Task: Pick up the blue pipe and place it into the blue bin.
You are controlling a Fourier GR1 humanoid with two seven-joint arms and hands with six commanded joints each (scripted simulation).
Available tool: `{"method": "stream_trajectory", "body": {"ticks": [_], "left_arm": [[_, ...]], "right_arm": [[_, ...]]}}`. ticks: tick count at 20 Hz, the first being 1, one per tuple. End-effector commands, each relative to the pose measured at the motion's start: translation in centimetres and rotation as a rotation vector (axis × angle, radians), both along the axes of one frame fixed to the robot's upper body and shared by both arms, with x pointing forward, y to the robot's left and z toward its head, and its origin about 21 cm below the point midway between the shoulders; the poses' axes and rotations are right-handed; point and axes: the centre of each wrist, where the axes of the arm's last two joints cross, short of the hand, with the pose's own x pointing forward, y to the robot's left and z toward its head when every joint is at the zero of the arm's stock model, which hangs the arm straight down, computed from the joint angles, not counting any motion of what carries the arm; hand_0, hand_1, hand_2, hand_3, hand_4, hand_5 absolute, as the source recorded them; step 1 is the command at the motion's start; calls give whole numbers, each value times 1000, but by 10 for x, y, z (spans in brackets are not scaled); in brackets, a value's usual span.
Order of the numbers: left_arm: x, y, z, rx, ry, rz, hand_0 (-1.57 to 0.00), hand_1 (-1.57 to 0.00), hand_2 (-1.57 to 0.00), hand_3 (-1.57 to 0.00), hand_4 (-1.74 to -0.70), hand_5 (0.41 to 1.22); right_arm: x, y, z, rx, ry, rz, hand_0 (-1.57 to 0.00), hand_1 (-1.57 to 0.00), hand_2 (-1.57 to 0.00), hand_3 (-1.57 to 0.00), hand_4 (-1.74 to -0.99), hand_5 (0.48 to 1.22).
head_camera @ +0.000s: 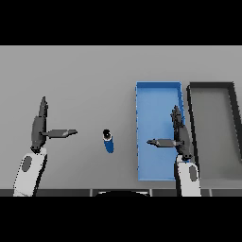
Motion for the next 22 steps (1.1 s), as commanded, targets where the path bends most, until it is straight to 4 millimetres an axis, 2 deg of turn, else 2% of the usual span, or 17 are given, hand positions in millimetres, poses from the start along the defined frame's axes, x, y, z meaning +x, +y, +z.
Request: {"method": "stream_trajectory", "body": {"ticks": [1, 6, 7, 9, 13, 15, 18, 19, 22], "left_arm": [[0, -1, 0, 0, -6, -1, 1, 1, 1, 1, -966, 593], [-4, -9, -1, -1, -14, -12, 1, 1, 1, 1, -966, 593], [-14, 4, -4, 80, -15, -127, 1, 1, 1, 1, -966, 593], [-21, 25, -3, 151, 2, -236, 1, 1, 1, 1, -960, 590], [-20, 29, -5, 162, 11, -309, 1, 1, 1, 1, -960, 594], [-26, 28, -4, 142, -2, -373, 1, 1, 1, 1, -966, 594], [-38, 28, 3, 164, 36, -498, 1, 1, 1, 1, -1007, 561], [-41, 25, 2, 169, 61, -536, 1, 1, 1, 1, -1026, 549], [-47, -3, -1, 149, 114, -654, 1, 1, 1, 1, -1095, 510]], "right_arm": [[0, -1, 0, 0, -1, -2, 1, 1, 1, 1, -1205, 629], [-4, -10, 0, 1, -6, -1, 1, 1, 1, 1, -1205, 629], [-12, -21, 6, -135, -89, 32, 1, 1, 1, 1, -1205, 629], [-26, -30, 9, -268, -137, 78, 1, 1, 1, 1, -1197, 627], [-32, -29, 11, -303, -123, 97, 1, 1, 1, 1, -1206, 625], [-34, -30, 18, -313, -140, 104, 1, 1, 1, 1, -1197, 621], [-33, -33, 14, -322, -125, 95, 1, 1, 1, 1, -1180, 617], [-33, -33, 13, -321, -128, 104, 1, 1, 1, 1, -1179, 616], [-26, -30, 17, -317, -123, 109, 1, 1, 1, 1, -1173, 616]]}}
